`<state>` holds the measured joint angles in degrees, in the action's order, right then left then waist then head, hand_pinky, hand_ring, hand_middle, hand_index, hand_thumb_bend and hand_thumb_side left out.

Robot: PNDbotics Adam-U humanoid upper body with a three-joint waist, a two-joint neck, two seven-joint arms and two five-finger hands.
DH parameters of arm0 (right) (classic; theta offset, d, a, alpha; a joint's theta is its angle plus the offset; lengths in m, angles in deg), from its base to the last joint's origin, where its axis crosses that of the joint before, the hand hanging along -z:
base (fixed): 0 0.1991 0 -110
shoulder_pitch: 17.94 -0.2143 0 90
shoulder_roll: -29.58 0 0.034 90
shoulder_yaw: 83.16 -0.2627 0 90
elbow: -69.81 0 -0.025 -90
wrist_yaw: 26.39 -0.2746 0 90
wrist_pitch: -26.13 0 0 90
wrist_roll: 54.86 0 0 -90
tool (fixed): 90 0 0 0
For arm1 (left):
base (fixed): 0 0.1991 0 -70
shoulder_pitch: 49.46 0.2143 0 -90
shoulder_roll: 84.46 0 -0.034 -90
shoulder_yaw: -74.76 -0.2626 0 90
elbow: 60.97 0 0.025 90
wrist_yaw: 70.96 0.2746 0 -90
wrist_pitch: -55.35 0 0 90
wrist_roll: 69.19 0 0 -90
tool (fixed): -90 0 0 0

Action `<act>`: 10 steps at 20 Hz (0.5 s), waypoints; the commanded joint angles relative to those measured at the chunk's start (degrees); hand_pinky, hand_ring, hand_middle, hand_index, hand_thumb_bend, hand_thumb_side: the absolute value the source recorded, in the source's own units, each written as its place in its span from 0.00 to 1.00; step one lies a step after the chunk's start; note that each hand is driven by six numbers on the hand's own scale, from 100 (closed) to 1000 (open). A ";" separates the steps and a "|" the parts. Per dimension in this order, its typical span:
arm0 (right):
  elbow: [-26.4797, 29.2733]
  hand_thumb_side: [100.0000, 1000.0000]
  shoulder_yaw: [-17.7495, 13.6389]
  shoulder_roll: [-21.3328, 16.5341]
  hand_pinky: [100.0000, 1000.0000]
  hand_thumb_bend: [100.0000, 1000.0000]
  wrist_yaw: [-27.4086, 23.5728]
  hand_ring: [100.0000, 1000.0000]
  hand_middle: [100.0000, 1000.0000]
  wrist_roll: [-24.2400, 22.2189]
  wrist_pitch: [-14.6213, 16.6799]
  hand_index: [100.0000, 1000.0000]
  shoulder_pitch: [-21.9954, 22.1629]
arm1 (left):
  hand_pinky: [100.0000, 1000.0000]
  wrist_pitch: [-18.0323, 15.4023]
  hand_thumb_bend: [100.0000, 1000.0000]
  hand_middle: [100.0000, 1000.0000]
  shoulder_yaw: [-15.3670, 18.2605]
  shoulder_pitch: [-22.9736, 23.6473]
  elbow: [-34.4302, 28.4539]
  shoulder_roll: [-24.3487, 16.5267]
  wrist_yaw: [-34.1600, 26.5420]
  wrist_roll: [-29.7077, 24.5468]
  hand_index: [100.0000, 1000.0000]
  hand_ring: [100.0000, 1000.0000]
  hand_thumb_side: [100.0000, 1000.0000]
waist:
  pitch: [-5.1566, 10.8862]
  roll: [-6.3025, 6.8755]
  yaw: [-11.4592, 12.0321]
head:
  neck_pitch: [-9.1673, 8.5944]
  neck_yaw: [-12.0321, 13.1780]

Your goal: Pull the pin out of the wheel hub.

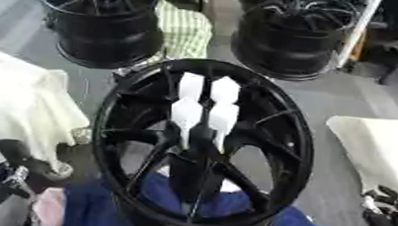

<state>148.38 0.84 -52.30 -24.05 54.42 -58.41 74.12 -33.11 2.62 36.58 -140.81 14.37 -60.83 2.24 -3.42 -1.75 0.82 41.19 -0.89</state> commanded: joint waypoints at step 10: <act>0.80 0.21 -0.30 -0.92 0.51 0.00 0.09 0.46 0.56 -0.01 0.19 0.77 -0.44 | 0.44 -0.04 0.00 0.52 0.14 -0.30 -0.76 -1.34 0.00 0.06 0.75 0.68 0.51 | 0.72 0.11 -0.03 | -0.34 0.09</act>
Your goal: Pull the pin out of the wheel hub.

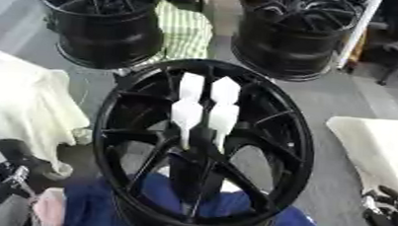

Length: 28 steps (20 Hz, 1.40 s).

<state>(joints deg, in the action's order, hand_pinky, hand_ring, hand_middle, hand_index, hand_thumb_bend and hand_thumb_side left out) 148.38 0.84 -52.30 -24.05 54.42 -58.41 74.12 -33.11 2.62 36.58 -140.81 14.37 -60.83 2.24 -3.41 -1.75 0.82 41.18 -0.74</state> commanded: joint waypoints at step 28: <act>-0.17 0.21 0.55 -2.09 0.51 0.00 0.27 0.46 0.56 -0.82 0.41 0.77 -0.26 | 0.58 -21.96 0.16 0.64 -24.09 -35.51 4.33 -32.18 -17.83 -19.12 0.81 0.75 0.43 | 2.05 2.22 -2.85 | -0.31 0.64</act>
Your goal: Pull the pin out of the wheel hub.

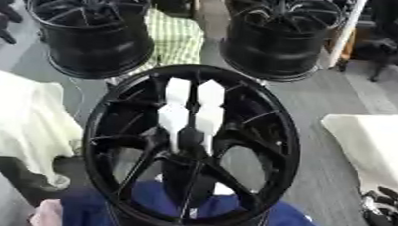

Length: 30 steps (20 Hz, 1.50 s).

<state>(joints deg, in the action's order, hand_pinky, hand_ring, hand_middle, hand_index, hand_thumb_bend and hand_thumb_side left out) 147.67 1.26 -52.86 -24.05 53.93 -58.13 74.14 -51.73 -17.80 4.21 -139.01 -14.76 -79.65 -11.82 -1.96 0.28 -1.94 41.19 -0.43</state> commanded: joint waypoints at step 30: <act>0.13 0.21 0.71 -1.49 0.51 0.00 0.26 0.46 0.56 -0.85 0.29 0.77 -0.38 | 0.74 -25.90 0.23 0.80 -17.35 -21.09 22.91 15.64 23.94 -18.26 0.87 0.80 0.26 | 1.08 0.32 -1.44 | 0.20 1.21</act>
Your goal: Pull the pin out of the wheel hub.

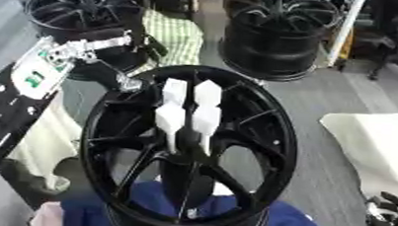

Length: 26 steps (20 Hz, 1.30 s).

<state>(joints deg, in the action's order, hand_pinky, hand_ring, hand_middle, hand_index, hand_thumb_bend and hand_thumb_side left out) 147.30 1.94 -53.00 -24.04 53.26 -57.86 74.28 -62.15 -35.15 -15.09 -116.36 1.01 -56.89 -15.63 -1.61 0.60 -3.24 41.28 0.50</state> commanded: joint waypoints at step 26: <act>0.65 0.21 0.47 -1.28 0.52 0.00 0.03 0.46 0.55 -0.57 0.16 0.77 -1.16 | 0.71 -20.78 0.19 0.71 0.05 -1.58 8.24 4.85 9.15 -15.53 0.85 0.77 0.23 | 0.48 0.11 -1.00 | 0.17 0.85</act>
<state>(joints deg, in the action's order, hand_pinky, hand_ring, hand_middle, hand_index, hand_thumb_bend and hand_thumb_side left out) 147.30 2.31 -53.00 -24.04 52.80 -57.80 73.62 -64.62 -35.33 -15.50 -107.99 6.27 -48.15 -13.16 -1.62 0.81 -4.19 41.46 1.24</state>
